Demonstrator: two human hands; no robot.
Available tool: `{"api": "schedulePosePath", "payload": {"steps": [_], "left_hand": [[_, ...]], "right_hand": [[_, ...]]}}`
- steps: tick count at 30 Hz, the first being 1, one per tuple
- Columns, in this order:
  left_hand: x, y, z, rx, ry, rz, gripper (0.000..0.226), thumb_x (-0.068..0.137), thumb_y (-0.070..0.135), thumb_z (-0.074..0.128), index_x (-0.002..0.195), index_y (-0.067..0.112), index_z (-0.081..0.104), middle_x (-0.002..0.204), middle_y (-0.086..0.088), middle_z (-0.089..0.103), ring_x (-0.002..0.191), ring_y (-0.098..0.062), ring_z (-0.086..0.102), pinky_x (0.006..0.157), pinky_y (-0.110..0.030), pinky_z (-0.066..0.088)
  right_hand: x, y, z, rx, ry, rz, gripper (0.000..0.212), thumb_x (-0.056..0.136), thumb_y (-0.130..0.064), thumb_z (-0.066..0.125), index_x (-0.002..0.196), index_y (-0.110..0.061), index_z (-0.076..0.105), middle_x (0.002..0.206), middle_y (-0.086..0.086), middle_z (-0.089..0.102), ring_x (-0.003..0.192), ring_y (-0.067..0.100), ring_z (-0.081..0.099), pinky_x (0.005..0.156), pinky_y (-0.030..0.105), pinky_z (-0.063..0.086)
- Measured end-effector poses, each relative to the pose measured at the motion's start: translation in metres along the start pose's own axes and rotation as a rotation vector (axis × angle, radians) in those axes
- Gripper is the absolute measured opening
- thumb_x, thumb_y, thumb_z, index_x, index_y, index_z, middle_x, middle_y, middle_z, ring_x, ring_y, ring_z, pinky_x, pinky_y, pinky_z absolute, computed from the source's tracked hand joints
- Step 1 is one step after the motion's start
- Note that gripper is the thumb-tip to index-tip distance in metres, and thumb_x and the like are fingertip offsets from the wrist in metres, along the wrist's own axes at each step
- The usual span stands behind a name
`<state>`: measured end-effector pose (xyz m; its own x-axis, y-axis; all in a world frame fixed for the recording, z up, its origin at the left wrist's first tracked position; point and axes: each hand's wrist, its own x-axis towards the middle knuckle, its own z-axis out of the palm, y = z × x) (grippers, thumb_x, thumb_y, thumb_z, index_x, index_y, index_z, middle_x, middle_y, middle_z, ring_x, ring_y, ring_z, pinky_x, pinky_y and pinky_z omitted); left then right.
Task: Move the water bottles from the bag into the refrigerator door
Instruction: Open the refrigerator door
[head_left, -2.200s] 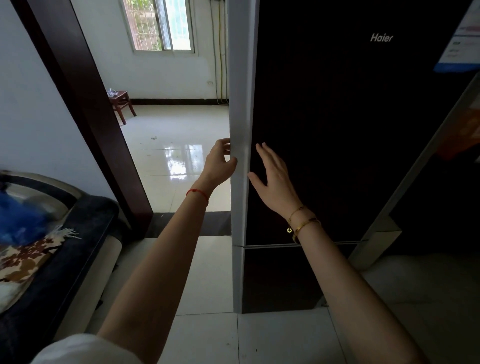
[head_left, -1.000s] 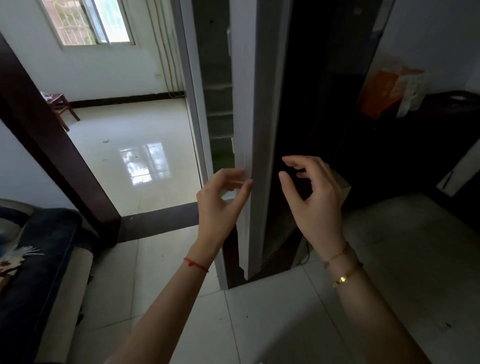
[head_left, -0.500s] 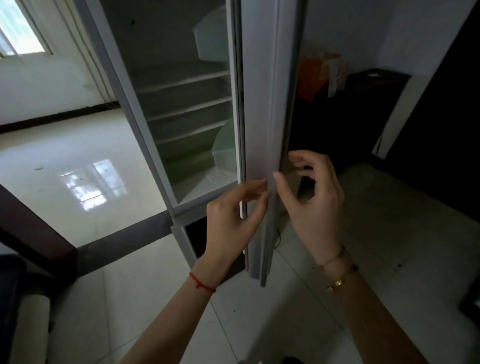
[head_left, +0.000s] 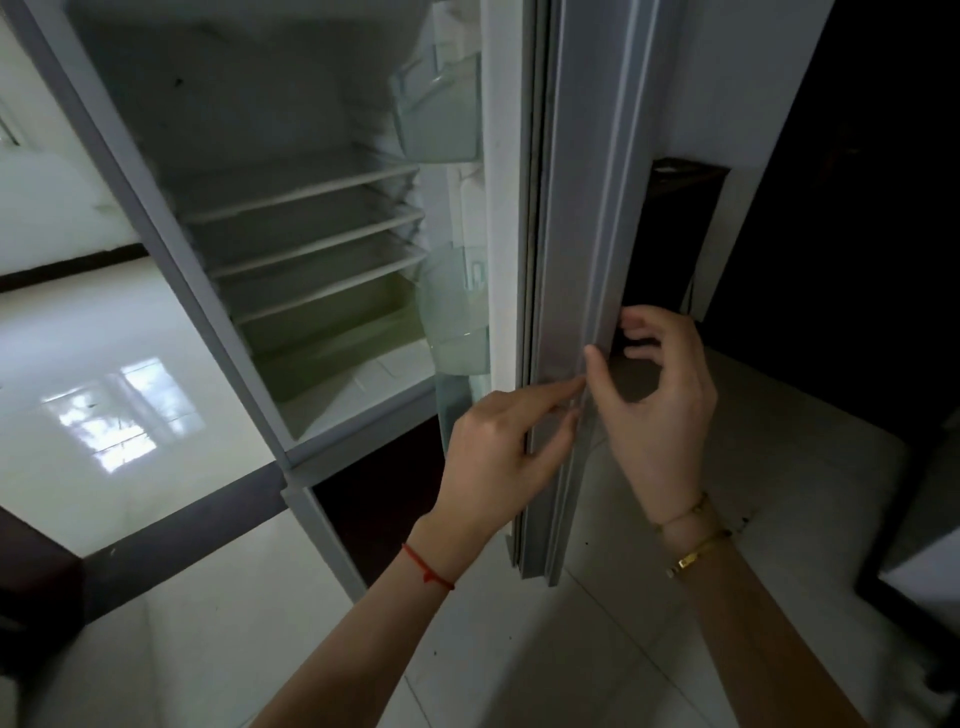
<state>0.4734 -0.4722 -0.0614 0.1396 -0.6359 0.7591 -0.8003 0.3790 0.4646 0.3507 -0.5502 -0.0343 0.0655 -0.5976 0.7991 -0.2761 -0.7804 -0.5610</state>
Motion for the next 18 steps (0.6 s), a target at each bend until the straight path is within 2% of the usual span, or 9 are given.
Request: {"api": "schedulePosePath", "payload": {"steps": [3, 6, 10, 14, 18], "left_hand": [[0.011, 0.011, 0.012, 0.118, 0.059, 0.080, 0.024, 0.092, 0.013, 0.066, 0.114, 0.015, 0.074, 0.101, 0.003, 0.076, 0.094, -0.014, 0.070, 0.085, -0.034, 0.053], [0.024, 0.021, 0.026, 0.178, 0.082, 0.141, 0.024, 0.091, 0.010, 0.066, 0.114, 0.012, 0.073, 0.109, 0.002, 0.074, 0.107, -0.016, 0.065, 0.093, -0.034, 0.048], [0.036, 0.029, 0.049, 0.203, 0.042, 0.144, 0.029, 0.090, 0.008, 0.065, 0.119, 0.009, 0.069, 0.127, -0.005, 0.065, 0.123, -0.024, 0.055, 0.104, -0.037, 0.042], [0.046, 0.037, 0.072, 0.188, -0.015, 0.141, 0.033, 0.090, 0.004, 0.063, 0.122, 0.006, 0.066, 0.135, -0.014, 0.056, 0.129, -0.028, 0.049, 0.107, -0.040, 0.040], [0.050, 0.046, 0.092, 0.178, -0.065, 0.127, 0.034, 0.090, 0.006, 0.062, 0.124, 0.006, 0.065, 0.143, -0.016, 0.049, 0.134, -0.027, 0.047, 0.111, -0.034, 0.037]], "right_hand": [[0.007, 0.014, -0.011, -0.018, 0.020, 0.008, 0.031, 0.085, -0.014, 0.071, 0.112, -0.004, 0.059, 0.108, 0.006, 0.061, 0.098, 0.020, 0.060, 0.079, 0.036, 0.054], [0.014, 0.027, -0.022, -0.025, 0.029, 0.021, 0.030, 0.086, -0.014, 0.070, 0.113, -0.004, 0.059, 0.106, 0.005, 0.061, 0.095, 0.019, 0.060, 0.077, 0.035, 0.054], [0.024, 0.044, -0.035, -0.032, 0.034, 0.038, 0.030, 0.087, -0.016, 0.069, 0.113, -0.005, 0.059, 0.104, 0.004, 0.063, 0.091, 0.016, 0.061, 0.076, 0.031, 0.055], [0.035, 0.061, -0.048, -0.026, 0.041, 0.067, 0.028, 0.087, -0.016, 0.069, 0.112, -0.006, 0.060, 0.103, 0.002, 0.064, 0.090, 0.014, 0.063, 0.075, 0.027, 0.055], [0.047, 0.081, -0.059, -0.043, 0.091, 0.114, 0.025, 0.086, -0.017, 0.070, 0.108, -0.008, 0.062, 0.098, -0.001, 0.065, 0.088, 0.010, 0.062, 0.074, 0.021, 0.053]]}}
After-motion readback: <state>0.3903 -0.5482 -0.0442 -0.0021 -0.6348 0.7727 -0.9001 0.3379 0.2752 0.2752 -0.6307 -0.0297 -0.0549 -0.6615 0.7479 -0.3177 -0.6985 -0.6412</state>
